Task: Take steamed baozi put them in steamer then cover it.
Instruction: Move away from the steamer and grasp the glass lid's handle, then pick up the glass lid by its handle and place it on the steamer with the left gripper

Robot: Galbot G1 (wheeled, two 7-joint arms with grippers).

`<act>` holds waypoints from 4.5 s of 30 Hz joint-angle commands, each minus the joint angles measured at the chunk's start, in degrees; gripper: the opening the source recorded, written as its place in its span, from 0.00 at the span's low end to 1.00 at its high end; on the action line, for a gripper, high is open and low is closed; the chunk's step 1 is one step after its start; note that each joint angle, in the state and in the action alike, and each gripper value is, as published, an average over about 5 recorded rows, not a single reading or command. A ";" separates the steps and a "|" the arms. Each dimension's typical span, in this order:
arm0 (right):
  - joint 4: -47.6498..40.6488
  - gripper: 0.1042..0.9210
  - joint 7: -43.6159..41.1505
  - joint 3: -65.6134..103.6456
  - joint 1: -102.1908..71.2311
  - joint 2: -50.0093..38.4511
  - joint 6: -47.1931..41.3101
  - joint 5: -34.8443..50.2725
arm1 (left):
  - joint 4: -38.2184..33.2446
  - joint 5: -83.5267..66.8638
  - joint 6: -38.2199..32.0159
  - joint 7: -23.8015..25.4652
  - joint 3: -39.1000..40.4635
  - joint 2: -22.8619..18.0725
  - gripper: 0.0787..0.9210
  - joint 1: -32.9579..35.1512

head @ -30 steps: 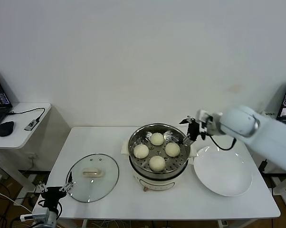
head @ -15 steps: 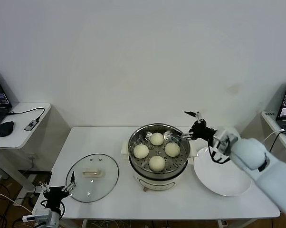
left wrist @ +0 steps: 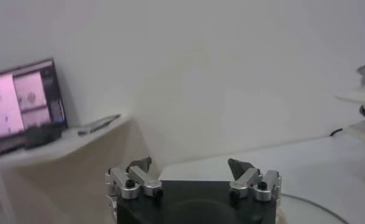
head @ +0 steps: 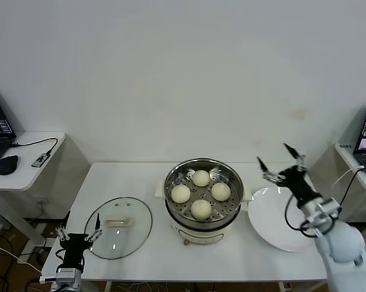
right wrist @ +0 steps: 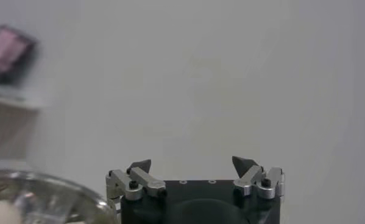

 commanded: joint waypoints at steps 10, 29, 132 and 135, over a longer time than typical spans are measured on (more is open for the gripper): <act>1.02 0.88 9.68 28.10 -16.17 17.55 -1.85 -2.95 | 14.26 63.42 -5.75 -0.76 -1.92 7.81 0.88 -0.66; 0.74 0.88 9.82 29.47 -19.36 21.88 0.00 -4.32 | 18.73 62.23 -4.71 1.98 5.41 9.67 0.88 -11.96; -5.00 0.88 3.36 4.98 -17.44 17.69 4.21 -15.87 | -4.51 48.63 37.76 20.92 43.89 14.15 0.07 -45.08; -5.30 0.88 3.56 5.06 -17.59 18.52 4.52 -16.94 | -2.98 53.97 38.69 23.84 46.04 10.83 0.07 -46.75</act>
